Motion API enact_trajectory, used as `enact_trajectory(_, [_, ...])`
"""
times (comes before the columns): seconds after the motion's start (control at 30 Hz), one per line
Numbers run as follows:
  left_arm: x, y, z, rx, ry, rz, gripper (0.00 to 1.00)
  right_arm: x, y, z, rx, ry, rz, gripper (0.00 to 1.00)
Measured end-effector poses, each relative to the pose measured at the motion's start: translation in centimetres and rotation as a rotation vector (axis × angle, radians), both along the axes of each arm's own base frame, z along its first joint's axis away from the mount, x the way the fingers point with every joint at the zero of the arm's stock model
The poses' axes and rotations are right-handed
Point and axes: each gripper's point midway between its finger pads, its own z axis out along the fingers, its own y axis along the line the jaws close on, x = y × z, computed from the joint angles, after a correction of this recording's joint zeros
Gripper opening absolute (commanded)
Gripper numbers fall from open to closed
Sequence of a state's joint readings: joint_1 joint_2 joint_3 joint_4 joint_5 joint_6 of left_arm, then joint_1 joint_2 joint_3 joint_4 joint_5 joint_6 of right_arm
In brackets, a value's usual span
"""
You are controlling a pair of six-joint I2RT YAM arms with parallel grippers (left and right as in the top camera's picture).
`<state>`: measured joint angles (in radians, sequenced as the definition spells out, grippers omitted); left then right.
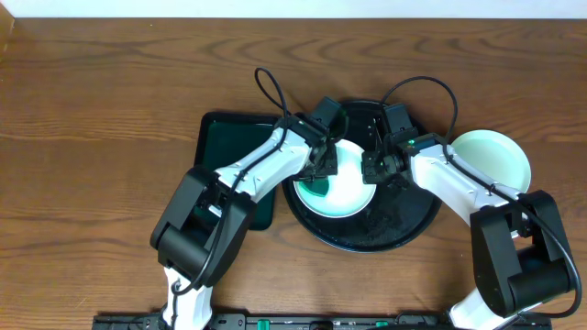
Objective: Clean dirty plates on tray and stack at the side
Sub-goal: 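Keep scrubbing the plate's green stain with the left gripper's sponge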
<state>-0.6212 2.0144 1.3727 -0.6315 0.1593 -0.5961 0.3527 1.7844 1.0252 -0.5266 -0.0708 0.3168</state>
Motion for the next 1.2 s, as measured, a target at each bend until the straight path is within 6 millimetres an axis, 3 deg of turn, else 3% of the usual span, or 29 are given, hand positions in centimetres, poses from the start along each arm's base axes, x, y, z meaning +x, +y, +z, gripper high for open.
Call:
enact_trajectory(0.33, [-0.4,-1.3,0.2,-0.130,0.069,-0.046,0.08,0.0,0.0,0.0,0.000,0.000,0.000,0.01])
enact_trajectory(0.8, [-4.3,-5.9,1.3,-0.377,0.232,-0.186,0.08,0.0,-0.2,0.0,-0.008,0.000,0.004,0.01])
enact_trajectory(1.0, [-4.5,-5.2,2.5,-0.330,0.201,-0.183,0.07,0.0,-0.2,0.0,-0.008,0.000,0.004,0.01])
enact_trajectory(1.2, [-2.9,-3.1,5.7,-0.229,0.046,-0.157,0.07,0.0,-0.2,0.0,-0.008,-0.001,0.006,0.01])
